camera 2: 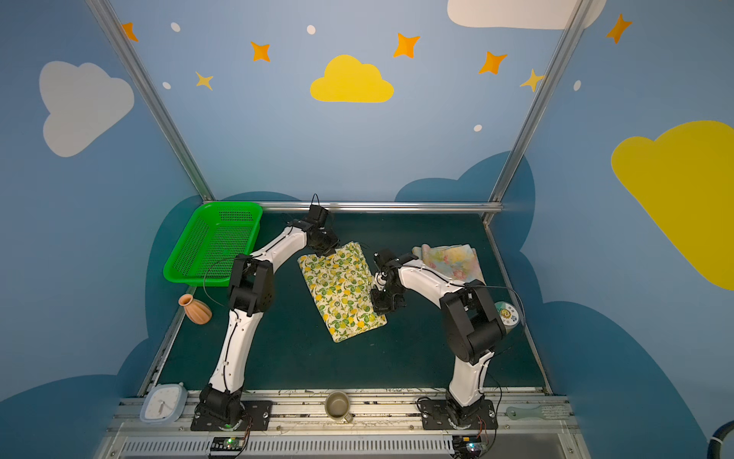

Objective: Fold and stack skirts
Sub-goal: Fold the skirt at the center of the table.

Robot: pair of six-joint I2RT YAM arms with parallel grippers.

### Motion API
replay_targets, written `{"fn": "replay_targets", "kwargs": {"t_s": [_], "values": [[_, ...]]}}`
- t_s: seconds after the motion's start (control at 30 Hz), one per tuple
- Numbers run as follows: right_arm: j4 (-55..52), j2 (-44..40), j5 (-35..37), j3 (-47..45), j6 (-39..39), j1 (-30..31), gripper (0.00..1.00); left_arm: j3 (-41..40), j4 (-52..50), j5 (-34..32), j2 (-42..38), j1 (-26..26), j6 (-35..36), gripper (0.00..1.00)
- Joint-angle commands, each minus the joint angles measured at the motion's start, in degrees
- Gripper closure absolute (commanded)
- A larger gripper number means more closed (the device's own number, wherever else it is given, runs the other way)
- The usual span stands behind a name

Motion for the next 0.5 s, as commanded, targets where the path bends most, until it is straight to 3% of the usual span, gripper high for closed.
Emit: {"fn": "replay_targets", "kwargs": {"t_s": [0.0, 0.2, 0.47], "values": [[-2.88, 1.44, 1.54, 2.18, -0.88, -0.37, 1.0, -6.71, 3.92, -1.64, -5.6, 0.51, 0.48, 0.69], [-2.59, 2.76, 2.92, 1.22, -0.19, -0.39, 1.0, -15.13, 7.78, -1.06, -10.2, 0.99, 0.05, 0.66], [-2.19, 3.44, 4.92, -1.02, 1.57, -0.45, 1.0, -14.74, 8.05, 1.4, -9.02, 0.64, 0.66, 0.65]]}}
